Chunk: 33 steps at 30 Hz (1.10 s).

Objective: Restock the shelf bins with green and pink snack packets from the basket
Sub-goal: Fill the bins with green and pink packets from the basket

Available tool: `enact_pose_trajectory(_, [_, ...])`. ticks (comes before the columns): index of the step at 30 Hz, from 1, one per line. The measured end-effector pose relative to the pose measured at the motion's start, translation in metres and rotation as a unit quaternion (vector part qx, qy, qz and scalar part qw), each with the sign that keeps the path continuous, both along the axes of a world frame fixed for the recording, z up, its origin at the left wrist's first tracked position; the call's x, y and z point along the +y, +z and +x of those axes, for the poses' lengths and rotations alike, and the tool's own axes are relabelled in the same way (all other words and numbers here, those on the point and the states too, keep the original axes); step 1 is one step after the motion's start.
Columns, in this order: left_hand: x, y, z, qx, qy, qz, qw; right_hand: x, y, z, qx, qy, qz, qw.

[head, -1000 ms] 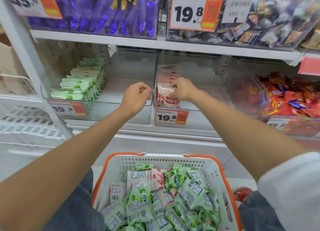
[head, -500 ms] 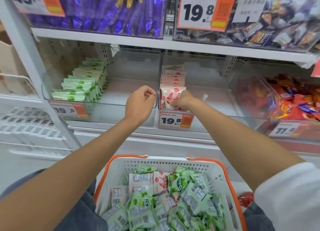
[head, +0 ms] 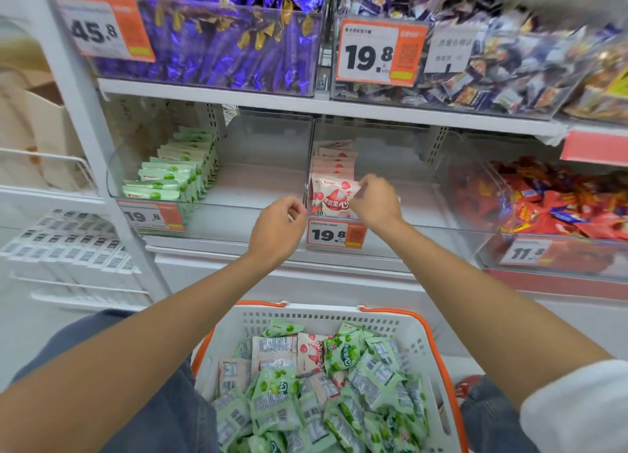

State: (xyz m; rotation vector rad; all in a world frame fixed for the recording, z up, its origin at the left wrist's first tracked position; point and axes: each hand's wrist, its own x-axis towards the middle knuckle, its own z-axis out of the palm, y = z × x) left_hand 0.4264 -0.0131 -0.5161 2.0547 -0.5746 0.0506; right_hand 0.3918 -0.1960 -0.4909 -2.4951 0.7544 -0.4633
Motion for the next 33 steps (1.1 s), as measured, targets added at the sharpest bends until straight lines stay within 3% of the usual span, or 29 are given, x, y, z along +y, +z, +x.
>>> enact_pose_trajectory(3, [0.010, -0.026, -0.009, 0.047, -0.021, 0.039, 0.998, 0.020, -0.017, -0.034, -0.136, 0.070, -0.061, 0.986])
enact_pose_trajectory(6, [0.023, -0.066, -0.010, 0.115, -0.040, 0.142, 0.982, 0.041, -0.056, -0.066, -0.150, 0.156, -0.077, 0.973])
enact_pose_trajectory(8, [0.034, -0.097, -0.009, 0.167, -0.042, 0.224, 0.959, 0.049, -0.098, -0.082, -0.078, 0.196, -0.055, 0.976])
enact_pose_trajectory(10, [0.048, -0.128, -0.009, 0.204, -0.037, 0.319, 0.925, 0.053, -0.147, -0.094, 0.076, 0.213, 0.008, 0.974])
enact_pose_trajectory(13, [0.066, -0.173, -0.013, 0.255, -0.049, 0.432, 0.864, 0.053, -0.205, -0.101, 0.291, 0.242, 0.064, 0.924])
enact_pose_trajectory(15, [0.072, -0.197, -0.014, 0.289, -0.055, 0.445, 0.846, 0.055, -0.220, -0.100, 0.334, 0.246, 0.073, 0.907])
enact_pose_trajectory(21, [0.068, -0.231, -0.020, 0.367, 0.023, 0.316, 0.875, 0.054, -0.233, -0.092, 0.337, 0.212, 0.098, 0.912])
enact_pose_trajectory(26, [0.053, -0.203, -0.025, 0.307, 0.010, 0.327, 0.894, 0.061, -0.224, -0.090, 0.304, 0.227, 0.090, 0.921])
enact_pose_trajectory(29, [0.033, -0.169, -0.026, 0.369, 0.030, 0.180, 0.911, 0.074, -0.211, -0.090, 0.265, 0.277, 0.140, 0.913])
enact_pose_trajectory(31, [0.024, -0.140, -0.030, 0.477, 0.038, 0.048, 0.877, 0.083, -0.202, -0.090, 0.222, 0.286, 0.197, 0.911])
enact_pose_trajectory(33, [0.020, -0.112, -0.033, 0.557, 0.033, -0.035, 0.829, 0.083, -0.190, -0.091, 0.145, 0.266, 0.191, 0.934])
